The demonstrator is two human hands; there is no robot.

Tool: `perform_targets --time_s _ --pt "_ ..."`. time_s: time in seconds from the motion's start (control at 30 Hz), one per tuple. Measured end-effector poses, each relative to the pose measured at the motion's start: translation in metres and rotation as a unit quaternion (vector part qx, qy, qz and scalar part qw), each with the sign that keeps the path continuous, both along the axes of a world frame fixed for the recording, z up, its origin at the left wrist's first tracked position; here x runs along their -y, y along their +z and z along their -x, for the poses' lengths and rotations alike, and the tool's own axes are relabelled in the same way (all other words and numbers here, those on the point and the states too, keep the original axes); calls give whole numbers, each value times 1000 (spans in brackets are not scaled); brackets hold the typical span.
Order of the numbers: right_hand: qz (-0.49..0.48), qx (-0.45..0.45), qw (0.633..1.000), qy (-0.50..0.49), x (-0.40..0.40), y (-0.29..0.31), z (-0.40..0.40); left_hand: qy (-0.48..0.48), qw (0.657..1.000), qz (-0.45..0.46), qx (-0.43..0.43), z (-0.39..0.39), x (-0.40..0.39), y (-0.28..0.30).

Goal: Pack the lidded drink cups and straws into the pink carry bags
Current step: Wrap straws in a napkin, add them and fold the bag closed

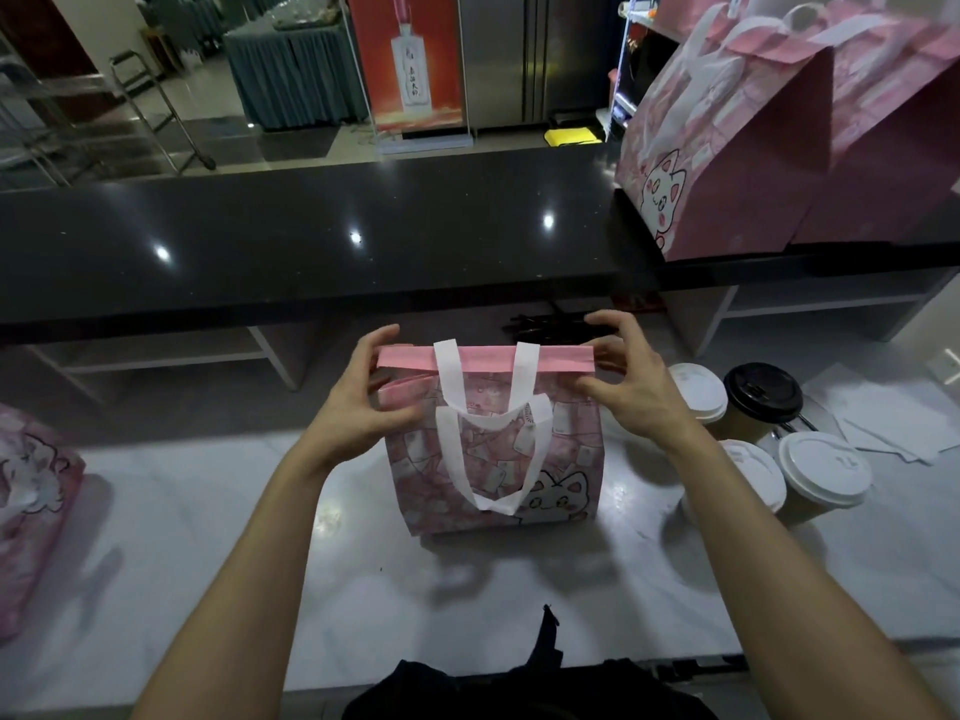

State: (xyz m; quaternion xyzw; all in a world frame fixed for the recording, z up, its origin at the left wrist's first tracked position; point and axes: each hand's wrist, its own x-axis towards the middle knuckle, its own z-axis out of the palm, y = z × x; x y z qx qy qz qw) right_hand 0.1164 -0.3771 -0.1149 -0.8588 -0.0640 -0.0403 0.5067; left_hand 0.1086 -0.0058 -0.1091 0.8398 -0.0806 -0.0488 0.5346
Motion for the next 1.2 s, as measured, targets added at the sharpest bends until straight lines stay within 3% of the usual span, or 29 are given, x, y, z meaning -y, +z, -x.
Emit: perform_targets --time_s 0.23,0.4,0.5,0.6,0.83,1.0,1.2 --pt "53 50 997 1 -7 -2 0 133 988 58 45 -13 8 -30" --pt "53 74 996 -6 -14 -3 1 178 968 -51 167 -16 7 -33" --pt "107 113 988 -7 -17 -6 0 153 961 -98 210 -11 5 -32" --pt "131 147 980 6 -16 -8 1 150 957 -129 210 -8 5 -31" --pt "116 142 983 18 -12 -4 10 94 983 -98 120 -6 -3 -16" --pt "68 61 996 -4 -17 -3 13 123 976 -130 127 -11 -6 -12" --pt "67 23 997 2 -13 -1 5 34 976 -164 141 -15 -11 -4"
